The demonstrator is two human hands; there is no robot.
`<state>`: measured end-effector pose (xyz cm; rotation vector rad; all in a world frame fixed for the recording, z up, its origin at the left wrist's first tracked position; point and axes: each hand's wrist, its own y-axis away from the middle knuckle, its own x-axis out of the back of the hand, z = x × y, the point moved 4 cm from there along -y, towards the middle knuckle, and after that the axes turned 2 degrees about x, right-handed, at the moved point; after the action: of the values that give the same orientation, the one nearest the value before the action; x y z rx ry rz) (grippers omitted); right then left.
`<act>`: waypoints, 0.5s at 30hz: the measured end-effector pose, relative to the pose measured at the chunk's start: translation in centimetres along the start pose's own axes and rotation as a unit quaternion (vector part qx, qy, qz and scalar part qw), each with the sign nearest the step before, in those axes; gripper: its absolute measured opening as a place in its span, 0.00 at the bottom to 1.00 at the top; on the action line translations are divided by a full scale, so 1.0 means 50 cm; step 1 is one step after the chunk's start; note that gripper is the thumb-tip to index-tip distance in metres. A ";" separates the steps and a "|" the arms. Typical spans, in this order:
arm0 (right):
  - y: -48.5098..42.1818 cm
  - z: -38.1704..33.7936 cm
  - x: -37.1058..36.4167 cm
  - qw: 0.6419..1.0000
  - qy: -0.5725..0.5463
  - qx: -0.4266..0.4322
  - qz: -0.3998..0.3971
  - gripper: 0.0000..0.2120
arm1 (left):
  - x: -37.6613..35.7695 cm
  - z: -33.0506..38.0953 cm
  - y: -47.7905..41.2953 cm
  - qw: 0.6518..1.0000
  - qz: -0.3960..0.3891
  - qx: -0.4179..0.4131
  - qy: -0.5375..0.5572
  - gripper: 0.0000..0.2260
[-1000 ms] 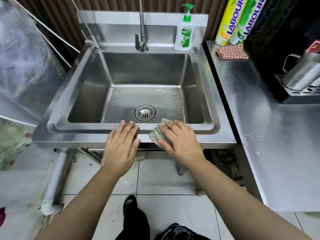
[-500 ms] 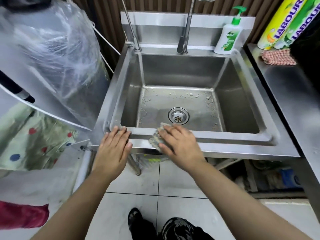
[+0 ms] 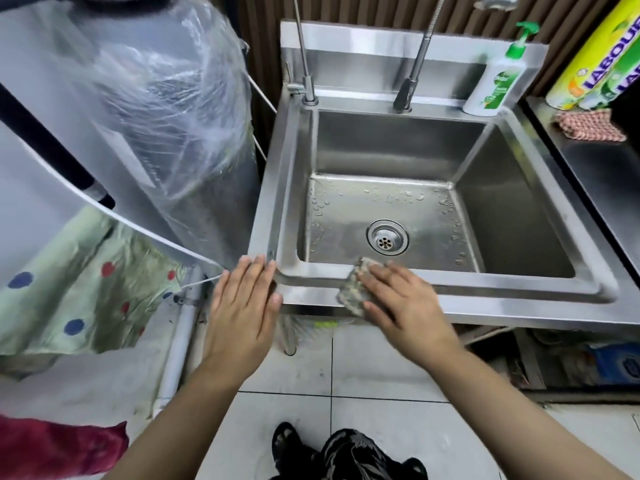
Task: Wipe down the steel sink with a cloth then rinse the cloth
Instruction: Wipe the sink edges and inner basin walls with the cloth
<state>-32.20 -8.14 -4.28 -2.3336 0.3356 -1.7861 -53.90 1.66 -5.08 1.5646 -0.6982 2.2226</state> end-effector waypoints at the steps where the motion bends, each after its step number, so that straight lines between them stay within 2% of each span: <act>1: -0.026 -0.042 -0.022 1.000 -0.015 0.020 -0.003 0.21 | 0.004 -0.024 0.005 1.000 -0.004 0.009 -0.002 0.23; 6: -0.126 -0.179 -0.095 0.993 -0.073 0.075 -0.055 0.20 | 0.004 -0.072 0.026 0.999 -0.029 -0.008 -0.013 0.23; 8: -0.124 -0.172 -0.093 0.991 -0.087 0.076 -0.064 0.19 | 0.003 -0.077 0.028 1.000 -0.024 -0.012 0.002 0.22; 15: -0.124 -0.158 -0.085 0.994 -0.068 0.086 -0.021 0.19 | 0.001 -0.094 0.024 0.997 -0.040 -0.033 0.050 0.22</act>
<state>-40.46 -1.05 -4.43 -2.3401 0.1068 -1.5925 -58.20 3.31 -6.56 1.4152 -0.6609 2.1808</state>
